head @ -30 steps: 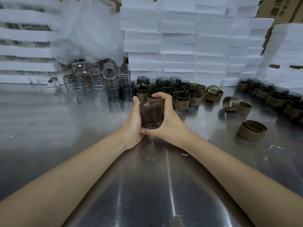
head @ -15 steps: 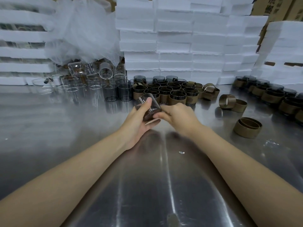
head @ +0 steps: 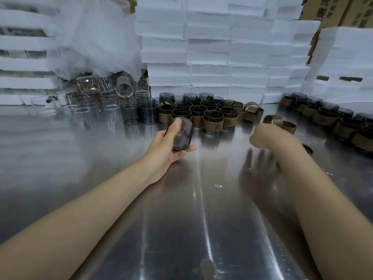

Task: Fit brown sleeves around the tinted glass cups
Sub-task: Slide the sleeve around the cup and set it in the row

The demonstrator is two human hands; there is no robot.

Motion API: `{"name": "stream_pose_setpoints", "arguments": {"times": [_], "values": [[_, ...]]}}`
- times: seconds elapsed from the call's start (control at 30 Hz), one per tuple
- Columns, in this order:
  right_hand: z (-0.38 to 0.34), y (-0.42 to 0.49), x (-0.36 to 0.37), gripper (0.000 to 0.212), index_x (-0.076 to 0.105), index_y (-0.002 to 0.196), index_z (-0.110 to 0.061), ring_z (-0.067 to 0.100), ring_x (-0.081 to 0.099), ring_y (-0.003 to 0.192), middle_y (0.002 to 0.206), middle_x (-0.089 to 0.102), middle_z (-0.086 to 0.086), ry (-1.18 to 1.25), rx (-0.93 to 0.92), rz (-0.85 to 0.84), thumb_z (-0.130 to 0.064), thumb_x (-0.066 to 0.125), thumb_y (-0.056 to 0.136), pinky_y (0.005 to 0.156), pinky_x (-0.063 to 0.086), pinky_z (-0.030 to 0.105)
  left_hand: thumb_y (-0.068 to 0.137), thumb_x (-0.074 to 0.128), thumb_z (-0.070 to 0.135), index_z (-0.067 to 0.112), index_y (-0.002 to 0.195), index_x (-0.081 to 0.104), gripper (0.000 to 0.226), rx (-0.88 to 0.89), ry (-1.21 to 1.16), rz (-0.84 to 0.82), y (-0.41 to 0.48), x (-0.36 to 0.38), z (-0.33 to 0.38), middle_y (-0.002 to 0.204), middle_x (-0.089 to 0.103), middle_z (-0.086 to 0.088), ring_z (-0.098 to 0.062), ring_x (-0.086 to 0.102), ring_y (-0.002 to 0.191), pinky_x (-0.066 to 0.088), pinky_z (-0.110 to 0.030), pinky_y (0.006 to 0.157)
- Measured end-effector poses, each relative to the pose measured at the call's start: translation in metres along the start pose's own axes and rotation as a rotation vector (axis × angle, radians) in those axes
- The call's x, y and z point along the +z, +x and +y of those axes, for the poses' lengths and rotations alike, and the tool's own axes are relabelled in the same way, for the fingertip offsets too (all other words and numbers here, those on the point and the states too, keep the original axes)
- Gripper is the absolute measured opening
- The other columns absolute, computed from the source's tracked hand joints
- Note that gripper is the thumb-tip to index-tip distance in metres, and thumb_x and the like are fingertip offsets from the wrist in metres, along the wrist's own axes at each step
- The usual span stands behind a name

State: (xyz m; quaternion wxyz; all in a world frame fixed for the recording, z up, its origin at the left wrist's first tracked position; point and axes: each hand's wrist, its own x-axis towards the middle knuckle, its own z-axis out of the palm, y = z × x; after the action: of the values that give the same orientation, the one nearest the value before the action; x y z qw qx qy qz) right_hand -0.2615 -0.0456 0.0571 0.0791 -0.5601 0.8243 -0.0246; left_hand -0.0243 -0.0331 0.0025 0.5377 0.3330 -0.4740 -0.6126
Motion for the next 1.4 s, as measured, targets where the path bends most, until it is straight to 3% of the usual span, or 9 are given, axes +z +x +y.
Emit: {"name": "stream_pose_setpoints", "arguments": {"times": [0.1, 0.3, 0.5, 0.67, 0.8, 0.93, 1.03, 1.17, 1.4], "values": [[-0.011, -0.004, 0.004, 0.039, 0.059, 0.123, -0.003, 0.029, 0.053, 0.102, 0.124, 0.06, 0.015, 0.238, -0.188, 0.141, -0.003, 0.04, 0.089, 0.089, 0.045, 0.032, 0.086, 0.054, 0.055, 0.028, 0.105, 0.067, 0.035, -0.001, -0.035, 0.014, 0.0, -0.003, 0.0, 0.096, 0.074, 0.003, -0.02, 0.072, 0.072, 0.052, -0.021, 0.062], [-0.027, -0.009, 0.01, 0.05, 0.072, 0.109, -0.013, 0.02, 0.059, 0.108, 0.111, 0.068, 0.005, 0.518, -0.458, 0.269, 0.011, 0.04, 0.079, 0.09, 0.048, 0.027, 0.073, 0.056, 0.064, 0.024, 0.111, 0.067, 0.057, -0.025, -0.083, 0.013, -0.001, -0.004, 0.001, 0.096, 0.076, 0.001, -0.017, 0.072, 0.07, 0.055, -0.018, 0.058], [-0.027, -0.003, 0.023, 0.052, 0.06, 0.129, -0.019, 0.021, 0.049, 0.124, 0.135, 0.056, 0.003, 0.34, -0.488, 0.083, 0.003, 0.044, 0.085, 0.089, 0.034, 0.02, 0.073, 0.054, 0.062, 0.024, 0.109, 0.064, 0.054, -0.013, -0.082, -0.006, 0.0, -0.006, -0.001, 0.09, 0.077, 0.008, -0.016, 0.073, 0.073, 0.055, -0.017, 0.06], [-0.029, 0.002, 0.036, 0.029, 0.065, 0.114, -0.013, 0.016, 0.05, 0.094, 0.102, 0.057, 0.003, 0.231, -0.546, 0.115, -0.01, 0.066, 0.085, 0.074, 0.033, 0.02, 0.083, 0.052, 0.052, 0.019, 0.111, 0.063, 0.045, -0.014, -0.11, 0.001, 0.0, -0.007, -0.001, 0.096, 0.077, -0.002, -0.019, 0.074, 0.078, 0.055, -0.016, 0.061], [-0.03, 0.002, 0.032, 0.008, 0.067, 0.086, -0.015, 0.018, 0.056, 0.089, 0.09, 0.063, 0.002, 0.428, -0.542, 0.185, -0.017, 0.075, 0.082, 0.069, 0.039, 0.024, 0.096, 0.049, 0.039, 0.013, 0.11, 0.063, 0.033, -0.035, -0.152, 0.029, 0.0, -0.007, -0.001, 0.106, 0.072, -0.014, -0.023, 0.074, 0.078, 0.056, -0.018, 0.061], [-0.034, -0.001, 0.029, 0.013, 0.064, 0.076, -0.021, 0.014, 0.057, 0.079, 0.078, 0.064, -0.001, 0.596, -0.524, 0.232, -0.02, 0.076, 0.081, 0.055, 0.037, 0.006, 0.099, 0.046, 0.033, 0.011, 0.116, 0.061, 0.031, -0.027, -0.169, 0.024, 0.0, -0.005, -0.001, 0.12, 0.066, -0.02, -0.03, 0.073, 0.09, 0.058, -0.022, 0.07], [-0.037, -0.004, 0.028, 0.017, 0.065, 0.073, -0.02, 0.014, 0.061, 0.073, 0.078, 0.069, 0.005, 0.796, -0.518, 0.273, -0.029, 0.076, 0.081, 0.064, 0.044, 0.013, 0.102, 0.044, 0.027, 0.011, 0.116, 0.061, 0.027, -0.016, -0.19, 0.031, -0.001, -0.005, -0.001, 0.122, 0.066, -0.018, -0.033, 0.071, 0.098, 0.059, -0.025, 0.074], [-0.04, -0.011, 0.024, 0.02, 0.062, 0.073, -0.017, 0.026, 0.07, 0.093, 0.1, 0.069, 0.014, 1.131, -0.596, 0.154, -0.026, 0.077, 0.082, 0.081, 0.059, 0.037, 0.104, 0.04, 0.019, 0.008, 0.121, 0.059, 0.028, 0.016, -0.179, 0.029, -0.001, -0.005, 0.0, 0.123, 0.066, -0.016, -0.032, 0.07, 0.102, 0.059, -0.03, 0.081], [-0.049, -0.026, 0.023, 0.045, 0.061, 0.111, -0.025, 0.014, 0.07, 0.097, 0.117, 0.064, -0.002, 1.286, -0.877, 0.085, -0.004, 0.08, 0.075, 0.076, 0.055, 0.022, 0.104, 0.039, 0.005, 0.008, 0.144, 0.044, 0.04, 0.02, -0.143, 0.048, -0.003, -0.003, 0.002, 0.133, 0.059, -0.019, -0.042, 0.067, 0.105, 0.058, -0.038, 0.088]]}}
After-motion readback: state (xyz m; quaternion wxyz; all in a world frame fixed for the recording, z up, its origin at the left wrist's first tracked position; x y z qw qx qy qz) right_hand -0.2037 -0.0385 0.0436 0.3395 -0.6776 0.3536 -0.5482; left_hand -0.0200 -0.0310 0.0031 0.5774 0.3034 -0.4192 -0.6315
